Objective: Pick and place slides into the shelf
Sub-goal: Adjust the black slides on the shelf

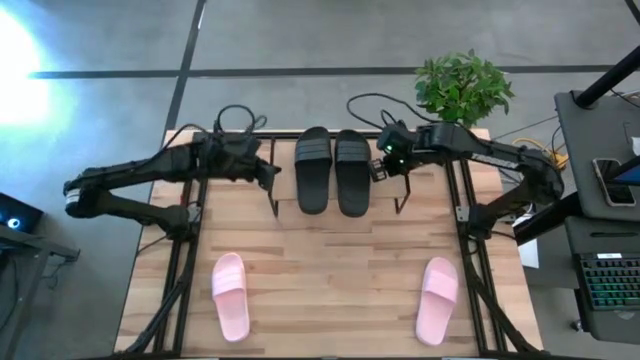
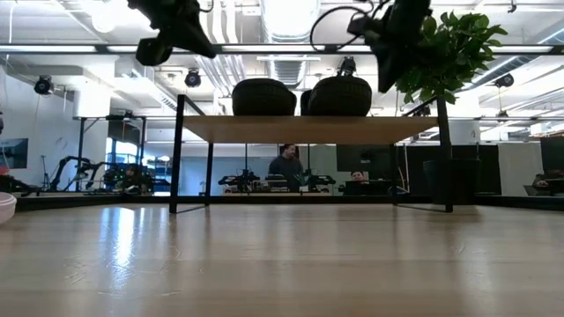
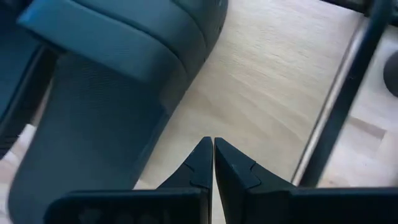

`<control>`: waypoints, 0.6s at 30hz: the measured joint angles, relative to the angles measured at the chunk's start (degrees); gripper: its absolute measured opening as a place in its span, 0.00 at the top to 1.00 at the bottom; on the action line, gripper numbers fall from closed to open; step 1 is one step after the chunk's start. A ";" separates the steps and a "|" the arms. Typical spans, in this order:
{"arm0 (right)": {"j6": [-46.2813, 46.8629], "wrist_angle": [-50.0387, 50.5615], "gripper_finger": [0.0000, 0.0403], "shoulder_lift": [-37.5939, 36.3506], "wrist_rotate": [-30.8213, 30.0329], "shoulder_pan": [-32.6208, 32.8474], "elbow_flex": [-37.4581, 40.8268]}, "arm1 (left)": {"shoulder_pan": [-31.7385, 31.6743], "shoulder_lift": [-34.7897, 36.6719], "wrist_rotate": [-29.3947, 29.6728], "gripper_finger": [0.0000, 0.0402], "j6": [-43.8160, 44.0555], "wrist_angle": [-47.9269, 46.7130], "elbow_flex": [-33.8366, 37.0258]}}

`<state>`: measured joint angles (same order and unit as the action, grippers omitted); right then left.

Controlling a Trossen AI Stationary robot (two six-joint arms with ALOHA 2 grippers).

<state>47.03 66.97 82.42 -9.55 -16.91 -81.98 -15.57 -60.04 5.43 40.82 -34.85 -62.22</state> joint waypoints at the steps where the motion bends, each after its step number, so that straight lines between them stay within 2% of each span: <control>1: -0.88 -0.27 0.98 0.74 0.39 -0.37 0.01 | -1.17 0.16 -0.53 1.00 -1.25 0.01 0.00; 6: -3.98 -0.54 0.98 5.55 0.73 -1.22 0.05 | -6.99 0.08 -4.10 1.00 -9.25 -0.11 0.00; 11: -4.91 -3.21 0.98 8.49 -0.98 -1.70 0.05 | -12.89 -3.18 -9.97 1.00 -17.23 0.25 0.00; 18: -4.52 -6.19 0.98 8.37 -0.51 -2.82 -0.04 | -15.93 -8.40 -15.87 1.00 -20.17 0.44 -0.99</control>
<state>42.51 60.78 90.79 -10.06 -19.73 -82.02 -31.51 -68.44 -10.45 20.65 -34.42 -63.21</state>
